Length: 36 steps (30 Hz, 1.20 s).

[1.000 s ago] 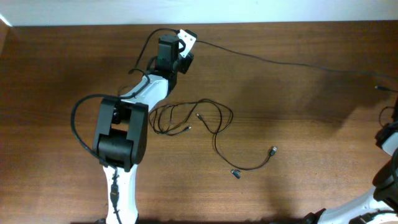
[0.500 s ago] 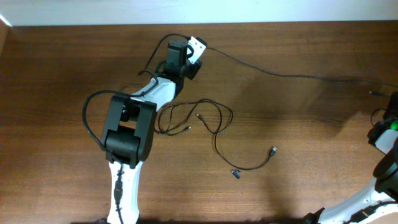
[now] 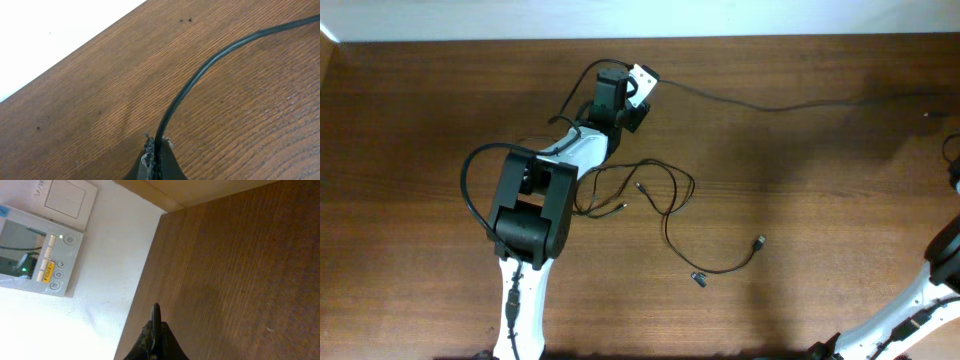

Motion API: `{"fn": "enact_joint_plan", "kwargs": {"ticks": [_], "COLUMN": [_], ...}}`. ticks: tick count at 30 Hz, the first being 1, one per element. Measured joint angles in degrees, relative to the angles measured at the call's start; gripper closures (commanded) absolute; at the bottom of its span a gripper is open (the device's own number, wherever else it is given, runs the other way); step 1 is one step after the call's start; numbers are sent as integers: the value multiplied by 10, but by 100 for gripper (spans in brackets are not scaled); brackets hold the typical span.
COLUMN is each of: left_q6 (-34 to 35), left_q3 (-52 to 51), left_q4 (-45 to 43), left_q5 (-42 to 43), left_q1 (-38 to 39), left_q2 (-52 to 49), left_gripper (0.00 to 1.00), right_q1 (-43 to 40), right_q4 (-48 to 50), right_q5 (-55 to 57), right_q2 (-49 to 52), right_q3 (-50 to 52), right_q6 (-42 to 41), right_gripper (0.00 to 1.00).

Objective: Untangle cables

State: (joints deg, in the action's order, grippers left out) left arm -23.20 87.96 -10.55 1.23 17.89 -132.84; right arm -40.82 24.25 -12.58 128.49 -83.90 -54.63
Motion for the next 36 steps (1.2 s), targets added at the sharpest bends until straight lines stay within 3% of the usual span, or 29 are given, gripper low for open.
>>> {"fn": "enact_joint_plan", "kwargs": {"ticks": [14,15,16,17,19,22,23,32,36], "left_q6": [0,0,-2,-2,-5,-4,-4,-3,0], "left_q3": [0,0,0,0,0,0,0,1,23], "left_q4": [14,14,14,16,22,38,40,50,169], "left_q5": [1,1,1,1,1,3,3,3,6], "left_q1": [0,0,0,0,0,0,0,0,0], "left_q2": [0,0,0,0,0,0,0,0,20], "left_gripper": [97,82,71,40,1,1,0,1,1], "right_q1": [0,0,0,0,0,0,0,-14,-26], "right_q4": [-22,-22,-22,-22,-17,-9,-7,-51,-151], "right_q5": [0,0,0,1,-2,-4,-6,-57,-62], "right_q2": [94,94,94,94,94,94,93,76,47], "right_q3": [-16,-16,-16,-16,-16,-29,-32,-39,-44], "right_q6": [9,9,9,9,9,12,14,9,6], "right_gripper": [96,94,82,64,41,8,1,1,1]}}
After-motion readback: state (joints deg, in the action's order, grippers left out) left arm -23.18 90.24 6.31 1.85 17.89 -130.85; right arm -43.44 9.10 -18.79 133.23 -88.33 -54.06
